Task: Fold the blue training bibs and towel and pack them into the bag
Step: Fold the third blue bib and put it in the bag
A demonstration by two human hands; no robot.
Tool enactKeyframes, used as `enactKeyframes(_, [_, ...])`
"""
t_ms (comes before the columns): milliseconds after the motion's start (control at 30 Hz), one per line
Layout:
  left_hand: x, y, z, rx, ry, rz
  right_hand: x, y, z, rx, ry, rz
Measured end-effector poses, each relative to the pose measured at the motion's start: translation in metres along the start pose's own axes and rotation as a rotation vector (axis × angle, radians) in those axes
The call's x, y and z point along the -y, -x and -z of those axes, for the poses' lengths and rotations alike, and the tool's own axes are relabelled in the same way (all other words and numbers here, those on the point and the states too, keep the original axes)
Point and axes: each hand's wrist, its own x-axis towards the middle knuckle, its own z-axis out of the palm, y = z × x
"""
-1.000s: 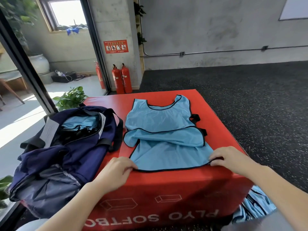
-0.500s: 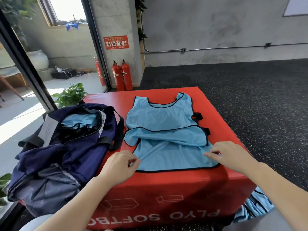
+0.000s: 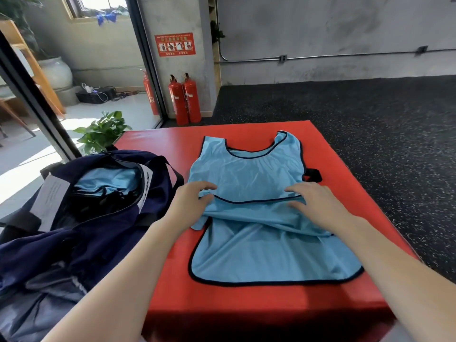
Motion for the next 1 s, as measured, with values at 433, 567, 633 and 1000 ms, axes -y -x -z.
enactKeyframes(433, [0.028, -0.019, 0.006, 0.063, -0.045, 0.038, -0.027, -0.014, 0.006, 0.092, -0.353, -0.182])
enactKeyframes(567, [0.018, -0.027, 0.027, 0.142, -0.125, 0.009, -0.033, -0.017, 0.037, 0.025, -0.367, -0.191])
enactKeyframes(633, [0.002, -0.037, 0.046, 0.220, -0.253, -0.053, -0.038, -0.022, 0.064, -0.009, -0.321, -0.209])
enactKeyframes(1000, [-0.146, -0.076, 0.172, -0.351, -0.087, -0.166, 0.003, -0.046, 0.247, -0.384, -0.619, -0.190])
